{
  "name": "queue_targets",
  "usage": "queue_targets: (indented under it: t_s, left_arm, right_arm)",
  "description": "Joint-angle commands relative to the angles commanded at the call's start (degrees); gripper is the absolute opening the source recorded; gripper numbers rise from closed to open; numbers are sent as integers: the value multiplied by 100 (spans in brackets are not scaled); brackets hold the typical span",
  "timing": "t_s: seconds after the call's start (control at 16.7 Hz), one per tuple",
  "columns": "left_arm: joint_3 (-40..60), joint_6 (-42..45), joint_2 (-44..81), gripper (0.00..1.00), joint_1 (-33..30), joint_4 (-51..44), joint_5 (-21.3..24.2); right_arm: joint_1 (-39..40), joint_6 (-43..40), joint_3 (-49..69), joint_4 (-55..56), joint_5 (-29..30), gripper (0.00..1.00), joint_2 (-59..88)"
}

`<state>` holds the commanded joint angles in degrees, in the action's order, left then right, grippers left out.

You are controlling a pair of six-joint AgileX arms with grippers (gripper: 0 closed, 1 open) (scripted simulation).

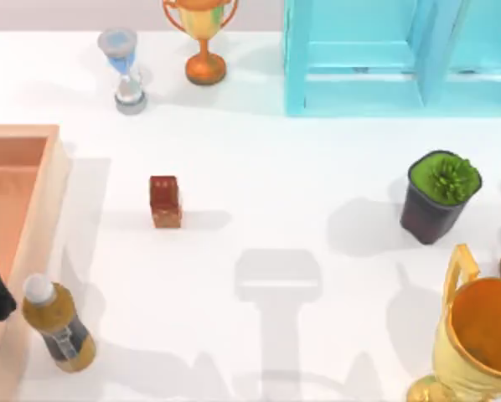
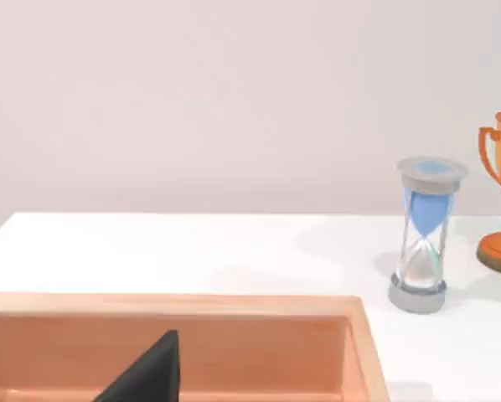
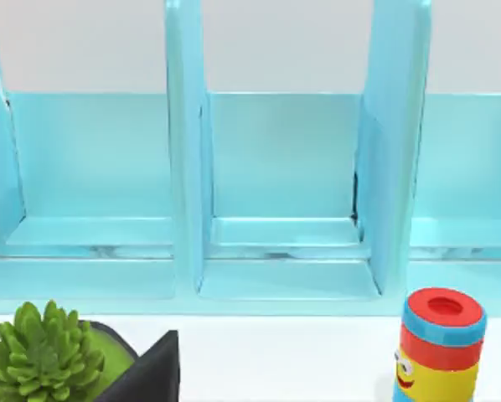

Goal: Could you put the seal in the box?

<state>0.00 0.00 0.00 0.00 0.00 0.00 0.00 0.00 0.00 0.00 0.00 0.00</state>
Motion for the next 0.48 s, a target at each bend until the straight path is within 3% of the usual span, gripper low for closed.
queue_targets:
  t_s: [0.24, 0.48]
  left_arm:
    - [154, -42, 166, 100, -50, -87, 19]
    - [957, -272, 1193, 100, -323, -646, 96]
  right_arm:
    - [0, 0, 0, 0, 0, 100, 0]
    - [0, 0, 0, 0, 0, 100, 0]
